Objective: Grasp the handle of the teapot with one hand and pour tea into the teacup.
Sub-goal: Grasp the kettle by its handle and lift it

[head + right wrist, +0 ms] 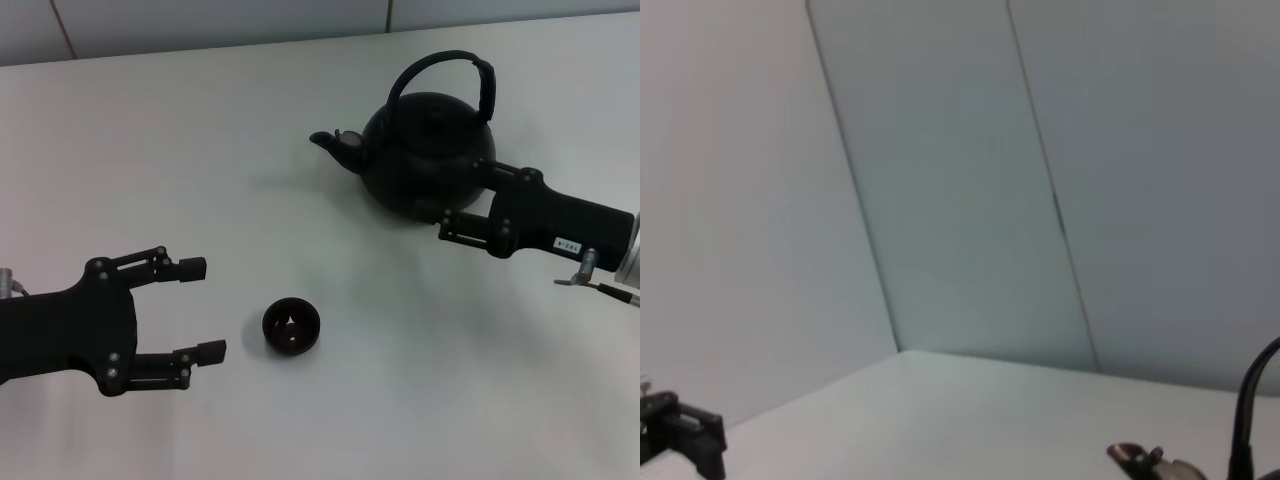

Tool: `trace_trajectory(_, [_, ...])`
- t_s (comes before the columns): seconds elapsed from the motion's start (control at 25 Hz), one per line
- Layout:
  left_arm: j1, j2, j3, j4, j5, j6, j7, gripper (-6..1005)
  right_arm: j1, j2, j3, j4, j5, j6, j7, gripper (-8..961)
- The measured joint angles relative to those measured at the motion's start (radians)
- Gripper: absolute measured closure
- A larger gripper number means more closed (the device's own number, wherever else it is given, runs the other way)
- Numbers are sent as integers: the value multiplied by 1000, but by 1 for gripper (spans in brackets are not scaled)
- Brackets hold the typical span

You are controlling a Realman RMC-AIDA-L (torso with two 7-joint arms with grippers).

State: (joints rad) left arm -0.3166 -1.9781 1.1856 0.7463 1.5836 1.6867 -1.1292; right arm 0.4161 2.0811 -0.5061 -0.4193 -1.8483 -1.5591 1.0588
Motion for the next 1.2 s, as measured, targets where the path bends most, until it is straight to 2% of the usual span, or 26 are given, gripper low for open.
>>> trace_trajectory(0.4, [3, -11, -7, 0, 24, 1, 29, 162, -19, 1, 28, 6, 31, 10, 0, 201])
trace_trajectory(0.64, [3, 5, -18, 13, 79, 1, 30, 162, -29, 1, 61, 5, 31, 23, -1, 202])
trace_trajectory(0.88, [-1, 10, -29, 13, 89, 1, 28, 163, -33, 1, 127, 5, 32, 38, 0, 202])
trace_trajectory(1.2, [3, 9, -31, 9, 90, -5, 23, 163, -20, 2, 244, 52, 32, 159, 1, 201])
